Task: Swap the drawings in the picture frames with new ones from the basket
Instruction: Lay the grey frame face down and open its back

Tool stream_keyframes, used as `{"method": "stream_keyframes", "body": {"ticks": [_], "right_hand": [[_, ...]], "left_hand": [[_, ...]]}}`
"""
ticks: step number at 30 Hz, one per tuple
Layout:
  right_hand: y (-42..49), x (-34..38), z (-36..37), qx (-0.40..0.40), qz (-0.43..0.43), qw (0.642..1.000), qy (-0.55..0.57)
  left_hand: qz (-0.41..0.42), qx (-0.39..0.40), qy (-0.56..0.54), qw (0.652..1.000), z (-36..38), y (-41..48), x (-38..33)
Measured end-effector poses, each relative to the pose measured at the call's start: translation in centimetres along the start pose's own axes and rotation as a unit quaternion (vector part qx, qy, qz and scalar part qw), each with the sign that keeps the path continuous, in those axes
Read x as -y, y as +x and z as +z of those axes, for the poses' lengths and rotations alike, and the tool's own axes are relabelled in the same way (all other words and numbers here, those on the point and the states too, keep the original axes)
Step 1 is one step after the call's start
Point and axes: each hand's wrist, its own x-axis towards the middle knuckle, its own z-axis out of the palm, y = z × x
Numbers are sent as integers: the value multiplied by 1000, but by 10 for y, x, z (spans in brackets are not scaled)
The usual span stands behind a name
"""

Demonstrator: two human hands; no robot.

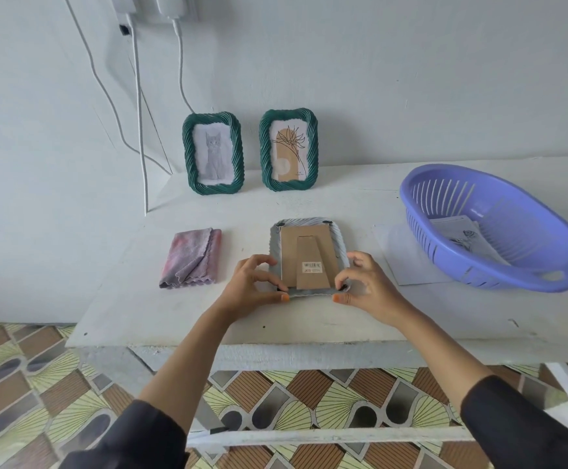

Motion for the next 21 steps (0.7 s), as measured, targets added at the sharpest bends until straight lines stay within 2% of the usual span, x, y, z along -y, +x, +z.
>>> {"method": "stream_keyframes", "body": {"ticks": [5,6,9,12,14,17,21], "right_hand": [[-1,1,-3,-1,2,1000,5],[-2,3,-4,-1,6,1000,15],[2,6,-9,-14,26,998,63],[18,7,-12,-76,34,996,37],[30,7,-11,-103,66,992,-2],[43,5,-6,-100,112,987,-56],[42,-1,1,-97,113,984,-102]], "left_hand": [[-28,36,-16,999,-3,3,-2],[-37,25,-51,998,-3,5,-4],[-67,-78,-154,983,-1,13,-5],[-104,-159,-83,978,8,27,-5],[-142,-171,-24,975,13,38,-7],[-175,-183,6,967,17,47,-16],[-185,-194,24,963,18,48,-20]]}}
